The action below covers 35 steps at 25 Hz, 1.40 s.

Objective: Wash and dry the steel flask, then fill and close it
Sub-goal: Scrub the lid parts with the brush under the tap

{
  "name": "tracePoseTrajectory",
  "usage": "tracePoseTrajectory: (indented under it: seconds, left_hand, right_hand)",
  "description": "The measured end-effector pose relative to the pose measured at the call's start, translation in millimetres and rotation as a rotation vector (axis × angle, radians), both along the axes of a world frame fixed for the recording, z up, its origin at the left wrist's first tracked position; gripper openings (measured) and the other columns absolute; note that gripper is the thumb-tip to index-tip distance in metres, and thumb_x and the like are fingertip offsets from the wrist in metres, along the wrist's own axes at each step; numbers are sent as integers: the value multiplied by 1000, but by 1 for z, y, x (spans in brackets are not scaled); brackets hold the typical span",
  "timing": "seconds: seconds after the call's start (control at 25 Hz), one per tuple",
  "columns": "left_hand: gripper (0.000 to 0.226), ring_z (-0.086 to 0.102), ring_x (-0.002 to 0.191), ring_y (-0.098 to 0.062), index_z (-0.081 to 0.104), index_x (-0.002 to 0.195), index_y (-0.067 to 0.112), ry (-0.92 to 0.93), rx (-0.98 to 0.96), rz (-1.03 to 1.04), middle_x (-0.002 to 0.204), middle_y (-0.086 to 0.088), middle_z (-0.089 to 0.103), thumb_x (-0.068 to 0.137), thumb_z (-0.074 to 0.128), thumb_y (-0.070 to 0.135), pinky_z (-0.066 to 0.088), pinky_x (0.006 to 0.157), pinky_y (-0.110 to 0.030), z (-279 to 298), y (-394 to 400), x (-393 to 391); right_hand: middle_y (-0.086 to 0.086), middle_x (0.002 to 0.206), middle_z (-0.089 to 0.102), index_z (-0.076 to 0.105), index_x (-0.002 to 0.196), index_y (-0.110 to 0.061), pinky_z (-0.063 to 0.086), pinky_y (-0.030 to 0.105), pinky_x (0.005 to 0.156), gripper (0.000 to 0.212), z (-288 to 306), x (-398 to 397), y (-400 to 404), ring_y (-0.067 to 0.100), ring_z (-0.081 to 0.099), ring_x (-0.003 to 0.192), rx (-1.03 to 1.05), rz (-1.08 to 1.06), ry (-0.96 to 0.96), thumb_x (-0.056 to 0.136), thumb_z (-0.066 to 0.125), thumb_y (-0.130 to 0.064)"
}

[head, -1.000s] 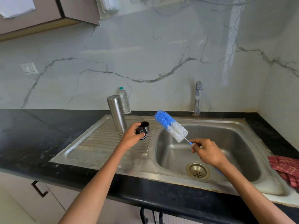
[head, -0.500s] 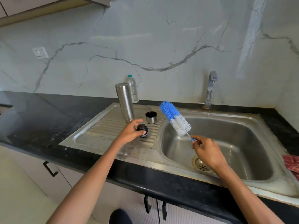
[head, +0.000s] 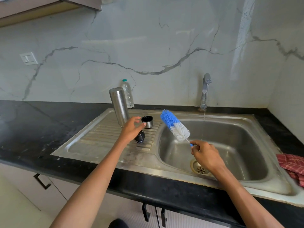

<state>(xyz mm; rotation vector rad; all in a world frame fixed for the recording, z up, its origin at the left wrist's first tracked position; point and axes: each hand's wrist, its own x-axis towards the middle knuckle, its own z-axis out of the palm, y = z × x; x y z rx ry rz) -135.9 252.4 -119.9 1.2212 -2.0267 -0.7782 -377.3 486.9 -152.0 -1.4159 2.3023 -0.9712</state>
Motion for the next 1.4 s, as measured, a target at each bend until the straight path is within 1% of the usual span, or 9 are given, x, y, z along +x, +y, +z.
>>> tracePoseTrajectory:
  seconds: [0.12,0.28,0.52,0.6,0.76,0.92,1.16,1.28,1.4]
  left_hand:
    - [62,57,124,-33,51,140,8,-171,-32,61,136,-13,56,92,71,43,48,101,-42,9,-19,-34]
    - [82,51,132,-39,40,149,11,-467,7,71,148,-19,48,88,69,57,46,104,-47,8,-41,-66]
    - [60,56,121,-40,51,134,10,-574,-67,172,136,-20,56,89,72,43,49,95,-44,6,-52,-84]
    - [63,53,124,-40,50,137,11,-439,-76,184,139,-20,51,86,75,38,47,100,-44,6,-54,-87]
    - [72,48,118,-22,47,141,14,234,120,106,135,-7,40,80,81,29,42,100,-32,24,-42,-109]
    - [22,61,100,-25,62,102,17,872,613,-13,112,-12,62,89,73,30,56,80,-32,34,-4,-144]
    - [38,64,85,-23,60,118,9,976,904,-6,101,-15,66,92,74,33,55,77,-30,-5,32,-190]
    - [42,64,92,-25,60,118,7,935,974,-12,104,-16,66,90,76,35,52,88,-35,-22,40,-209]
    - [44,66,90,-26,61,123,4,926,997,-11,103,-18,67,90,76,29,55,80,-34,-33,44,-228]
  right_hand:
    - [-4,95,74,66,124,-32,58,42,81,31,-1,-2,0,23,69,83,9,-13,-20,98,48,-30]
    - [-2,104,74,65,127,-30,57,41,87,32,-2,-6,0,22,68,91,24,-27,-48,100,49,-32]
    - [1,99,74,66,128,-26,56,41,88,33,0,-11,-2,23,68,92,23,-23,-57,100,49,-29]
    - [2,104,74,65,130,-26,55,40,90,34,0,-13,-3,24,68,96,14,-31,-61,101,49,-31]
    - [1,96,74,66,128,-29,51,35,80,31,10,-14,1,27,67,95,-143,-86,-43,101,51,-32]
    - [-3,110,74,66,128,-33,51,36,83,32,26,-28,16,25,66,105,-174,-159,25,99,54,-33]
    - [-13,88,70,73,115,-34,56,37,84,22,37,-97,48,9,67,86,46,-98,-23,96,62,-29]
    - [-8,73,67,75,102,-28,50,22,55,17,34,-120,65,-3,58,52,95,-109,-107,95,63,-17]
    - [-3,67,65,75,101,-18,35,20,37,17,20,-131,73,6,45,36,53,-218,-226,96,60,-13]
